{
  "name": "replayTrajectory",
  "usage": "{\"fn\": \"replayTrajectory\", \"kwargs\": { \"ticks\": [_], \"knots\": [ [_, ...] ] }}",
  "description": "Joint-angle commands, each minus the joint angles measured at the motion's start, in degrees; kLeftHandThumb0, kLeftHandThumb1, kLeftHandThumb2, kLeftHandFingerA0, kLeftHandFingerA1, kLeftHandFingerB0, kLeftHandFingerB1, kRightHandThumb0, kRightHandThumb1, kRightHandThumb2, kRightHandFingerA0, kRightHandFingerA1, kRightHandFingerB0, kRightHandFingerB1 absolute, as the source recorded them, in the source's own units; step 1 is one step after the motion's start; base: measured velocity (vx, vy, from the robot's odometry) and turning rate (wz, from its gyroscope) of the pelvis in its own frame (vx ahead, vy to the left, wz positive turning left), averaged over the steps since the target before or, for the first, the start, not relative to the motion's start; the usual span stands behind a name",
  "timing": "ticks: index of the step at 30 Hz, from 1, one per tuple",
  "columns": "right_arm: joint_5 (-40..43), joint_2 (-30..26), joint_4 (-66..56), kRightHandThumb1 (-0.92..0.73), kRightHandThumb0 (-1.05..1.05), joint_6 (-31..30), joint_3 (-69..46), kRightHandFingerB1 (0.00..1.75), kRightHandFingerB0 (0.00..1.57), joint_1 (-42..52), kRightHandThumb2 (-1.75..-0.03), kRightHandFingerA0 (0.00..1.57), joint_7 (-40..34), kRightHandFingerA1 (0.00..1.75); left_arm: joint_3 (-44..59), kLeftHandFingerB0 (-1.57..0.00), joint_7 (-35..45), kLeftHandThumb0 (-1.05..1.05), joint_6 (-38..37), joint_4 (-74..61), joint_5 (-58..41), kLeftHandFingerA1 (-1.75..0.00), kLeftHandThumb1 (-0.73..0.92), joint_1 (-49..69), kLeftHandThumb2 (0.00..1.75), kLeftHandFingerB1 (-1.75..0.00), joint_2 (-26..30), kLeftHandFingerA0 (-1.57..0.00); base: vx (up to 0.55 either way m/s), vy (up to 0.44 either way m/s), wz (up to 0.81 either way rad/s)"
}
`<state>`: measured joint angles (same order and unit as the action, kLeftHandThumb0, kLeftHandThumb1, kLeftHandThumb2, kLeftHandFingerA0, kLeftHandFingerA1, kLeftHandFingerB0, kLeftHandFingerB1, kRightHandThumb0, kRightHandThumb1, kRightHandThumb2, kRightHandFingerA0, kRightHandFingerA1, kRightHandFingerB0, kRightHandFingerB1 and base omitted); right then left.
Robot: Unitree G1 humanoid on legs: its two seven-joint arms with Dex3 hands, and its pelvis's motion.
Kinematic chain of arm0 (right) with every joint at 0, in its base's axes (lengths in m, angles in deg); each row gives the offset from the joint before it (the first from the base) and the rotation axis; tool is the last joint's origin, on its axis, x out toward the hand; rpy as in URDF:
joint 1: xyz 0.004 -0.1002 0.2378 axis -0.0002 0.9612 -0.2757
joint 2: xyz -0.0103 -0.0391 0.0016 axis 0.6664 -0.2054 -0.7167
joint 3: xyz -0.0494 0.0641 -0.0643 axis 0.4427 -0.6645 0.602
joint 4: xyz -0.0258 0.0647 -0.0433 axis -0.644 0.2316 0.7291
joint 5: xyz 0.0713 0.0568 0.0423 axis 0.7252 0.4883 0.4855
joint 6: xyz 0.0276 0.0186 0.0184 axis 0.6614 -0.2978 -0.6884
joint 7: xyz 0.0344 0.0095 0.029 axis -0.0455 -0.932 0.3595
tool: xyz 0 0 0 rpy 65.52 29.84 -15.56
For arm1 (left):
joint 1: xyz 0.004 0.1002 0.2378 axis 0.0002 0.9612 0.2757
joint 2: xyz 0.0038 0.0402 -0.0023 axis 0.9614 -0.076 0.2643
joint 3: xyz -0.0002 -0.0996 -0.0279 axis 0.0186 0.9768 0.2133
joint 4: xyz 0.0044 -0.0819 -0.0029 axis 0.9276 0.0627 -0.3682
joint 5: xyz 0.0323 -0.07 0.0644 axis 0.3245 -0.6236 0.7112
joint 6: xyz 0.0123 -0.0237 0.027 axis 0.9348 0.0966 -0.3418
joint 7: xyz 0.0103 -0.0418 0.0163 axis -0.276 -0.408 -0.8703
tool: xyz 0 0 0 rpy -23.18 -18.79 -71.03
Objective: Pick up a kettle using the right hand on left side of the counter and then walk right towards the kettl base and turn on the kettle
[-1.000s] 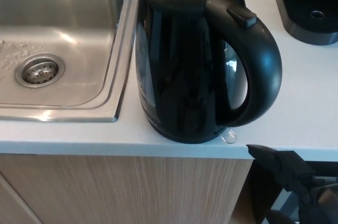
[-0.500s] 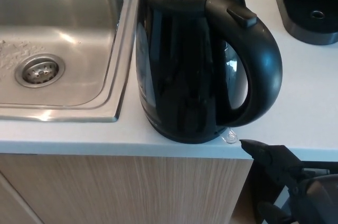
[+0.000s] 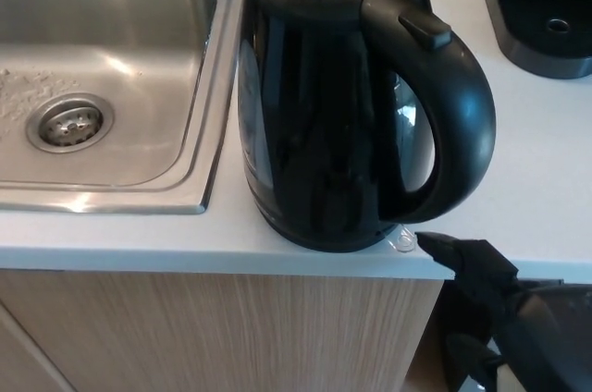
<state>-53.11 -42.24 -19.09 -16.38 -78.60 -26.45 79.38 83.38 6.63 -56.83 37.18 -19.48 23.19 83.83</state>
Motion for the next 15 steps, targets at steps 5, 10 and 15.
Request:
{"fn": "replayTrajectory", "kwargs": {
  "ticks": [5,10,15],
  "knots": [
    [-1.7,-0.4,4.3,-0.59,-0.11,-2.2,0.2,0.4,0.29,-3.9,-0.6,0.99,-2.8,1.56,0.3,-0.9,-0.3,0.11,-4.5,0.0,-0.3,-0.85,0.67,0.3,0.91,-0.82,0.3,-0.94,0.0,0.0,0.0],
    [-2.5,-0.1,6.5,-0.56,-0.17,-3.4,0.9,0.46,0.3,-5.5,-0.65,1.03,-3.3,1.57,0.5,-0.89,0.1,0.12,-4.2,1.4,-0.3,-0.83,0.69,-0.5,0.88,-0.78,0.9,-0.95,0.0,0.0,0.0],
    [-2.4,0.0,7.4,-0.58,-0.14,-4.0,1.6,0.43,0.28,-6.2,-0.62,0.99,-3.6,1.58,0.3,-0.88,-0.5,0.12,-3.9,1.1,0.0,-0.82,0.71,-0.9,0.87,-0.78,1.0,-0.96,0.0,0.0,0.0]
  ]
}}
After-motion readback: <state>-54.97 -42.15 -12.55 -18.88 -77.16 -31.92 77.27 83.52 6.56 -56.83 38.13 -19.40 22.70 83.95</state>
